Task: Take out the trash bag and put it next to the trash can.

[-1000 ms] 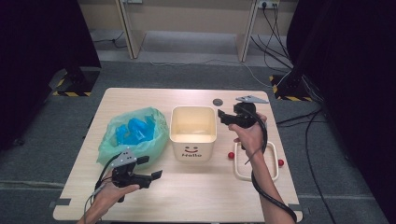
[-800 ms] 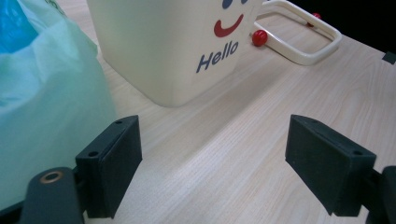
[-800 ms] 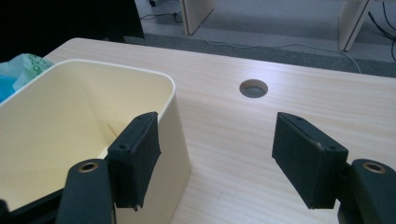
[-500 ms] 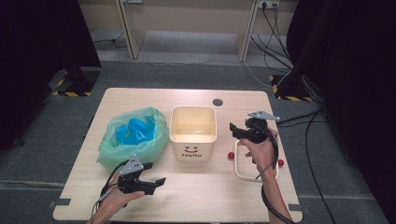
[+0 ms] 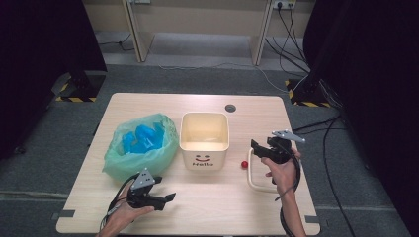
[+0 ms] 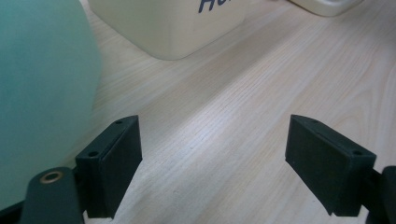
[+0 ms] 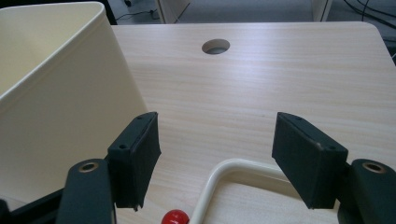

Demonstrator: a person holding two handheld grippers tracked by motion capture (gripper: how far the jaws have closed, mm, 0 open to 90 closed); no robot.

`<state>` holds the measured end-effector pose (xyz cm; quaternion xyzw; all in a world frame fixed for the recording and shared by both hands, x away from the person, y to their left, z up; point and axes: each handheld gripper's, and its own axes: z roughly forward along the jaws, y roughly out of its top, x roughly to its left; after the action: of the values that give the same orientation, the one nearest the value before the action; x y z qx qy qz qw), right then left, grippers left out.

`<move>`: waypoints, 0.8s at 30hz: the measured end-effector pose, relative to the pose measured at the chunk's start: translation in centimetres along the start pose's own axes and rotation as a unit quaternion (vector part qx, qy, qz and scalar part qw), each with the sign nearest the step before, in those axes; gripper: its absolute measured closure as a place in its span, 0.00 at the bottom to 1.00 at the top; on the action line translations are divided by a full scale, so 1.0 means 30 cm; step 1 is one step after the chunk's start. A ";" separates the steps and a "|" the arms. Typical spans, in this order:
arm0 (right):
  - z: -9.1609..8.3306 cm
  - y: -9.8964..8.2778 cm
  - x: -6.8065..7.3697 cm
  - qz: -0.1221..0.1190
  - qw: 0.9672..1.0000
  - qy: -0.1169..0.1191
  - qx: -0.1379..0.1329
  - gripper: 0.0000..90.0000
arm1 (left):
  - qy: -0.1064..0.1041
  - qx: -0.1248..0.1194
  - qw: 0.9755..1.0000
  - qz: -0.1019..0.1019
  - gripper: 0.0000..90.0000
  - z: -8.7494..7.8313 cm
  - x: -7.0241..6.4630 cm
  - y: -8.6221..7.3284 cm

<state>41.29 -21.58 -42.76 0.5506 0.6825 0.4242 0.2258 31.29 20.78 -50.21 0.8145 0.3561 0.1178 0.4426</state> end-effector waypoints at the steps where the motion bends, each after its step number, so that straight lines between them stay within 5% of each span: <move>1: -0.001 -0.004 -0.004 0.001 1.000 0.000 0.001 0.36 | 0.001 0.000 1.000 0.000 0.20 0.001 0.001 -0.002; 11: -0.002 -0.047 -0.042 0.010 1.000 -0.011 0.012 0.36 | 0.018 0.038 0.998 0.035 0.20 0.019 -0.006 -0.019; 24: -0.022 -0.061 -0.094 0.019 0.999 -0.033 0.015 0.36 | 0.026 0.072 0.996 0.042 0.20 0.039 -0.005 -0.038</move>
<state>40.58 -24.53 -44.37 0.5806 0.6704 0.3998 0.2315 31.21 20.34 -51.79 0.8550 0.3407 0.1317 0.3683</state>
